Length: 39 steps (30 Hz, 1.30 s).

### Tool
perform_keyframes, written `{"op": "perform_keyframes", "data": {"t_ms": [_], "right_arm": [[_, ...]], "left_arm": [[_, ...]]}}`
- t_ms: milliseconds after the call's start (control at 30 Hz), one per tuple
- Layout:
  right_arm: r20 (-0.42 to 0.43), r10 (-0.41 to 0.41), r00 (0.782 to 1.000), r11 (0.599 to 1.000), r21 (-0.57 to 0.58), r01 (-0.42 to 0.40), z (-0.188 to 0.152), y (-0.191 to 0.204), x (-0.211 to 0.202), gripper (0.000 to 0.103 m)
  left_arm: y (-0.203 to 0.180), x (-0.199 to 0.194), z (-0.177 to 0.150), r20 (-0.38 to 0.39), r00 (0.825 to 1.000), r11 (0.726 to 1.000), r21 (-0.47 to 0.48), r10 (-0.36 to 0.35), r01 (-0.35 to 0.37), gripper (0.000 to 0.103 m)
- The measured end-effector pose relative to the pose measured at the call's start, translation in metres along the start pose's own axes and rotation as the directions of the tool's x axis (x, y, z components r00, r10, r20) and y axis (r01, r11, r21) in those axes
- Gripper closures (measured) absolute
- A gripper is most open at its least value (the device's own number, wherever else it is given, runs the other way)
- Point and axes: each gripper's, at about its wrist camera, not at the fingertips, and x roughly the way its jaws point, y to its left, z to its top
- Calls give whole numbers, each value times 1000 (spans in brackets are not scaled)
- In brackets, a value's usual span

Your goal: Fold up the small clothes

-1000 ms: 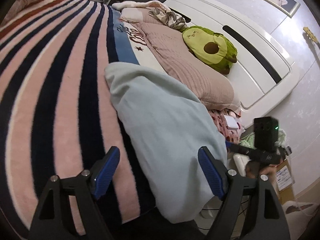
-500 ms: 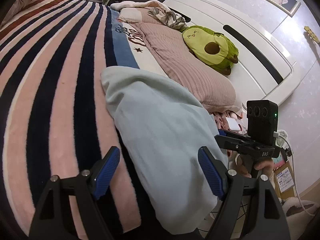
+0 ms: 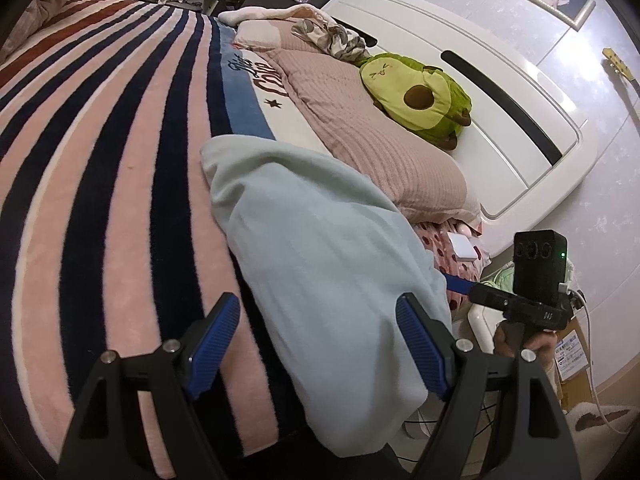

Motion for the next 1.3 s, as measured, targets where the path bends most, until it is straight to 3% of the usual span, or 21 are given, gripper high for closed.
{"op": "perform_keyframes", "data": {"t_ms": [133,500,767,800,900,933,967,1067,1167,1300], "right_arm": [[-6,68,998,998,-14,-68,9,3,26,21],[-126,131,983,991,17,-130,28,-2,74,20],[-165,107,980,994,-2,-108,30,-3,73,22],[-167,109,980,994,5,-110,28,-3,74,22],[-170,121,978,992,5,-122,27,-1,79,21],[-168,119,978,993,-5,-122,27,1,81,23],[-165,116,979,992,-18,-121,27,3,81,32],[-162,114,980,992,-39,-122,25,6,83,51],[-138,126,982,990,-44,-134,25,8,80,68],[-106,124,987,988,-84,-133,26,22,74,77]], "left_arm": [[-1,0,3,-2,1000,1000,10,5,-5,26],[9,27,14,-37,999,1000,-6,-6,6,26],[0,47,14,-72,997,999,46,22,-19,27],[-1,48,14,-70,997,998,53,28,-24,28],[-6,49,15,-68,997,996,82,42,-37,47],[-8,48,15,-67,997,995,92,46,-40,54],[-10,47,15,-66,996,993,105,53,-45,63],[-16,45,16,-58,996,989,137,65,-57,77],[-22,42,17,-44,996,984,163,75,-67,82],[-28,30,18,-15,997,982,177,74,-70,84]]}}
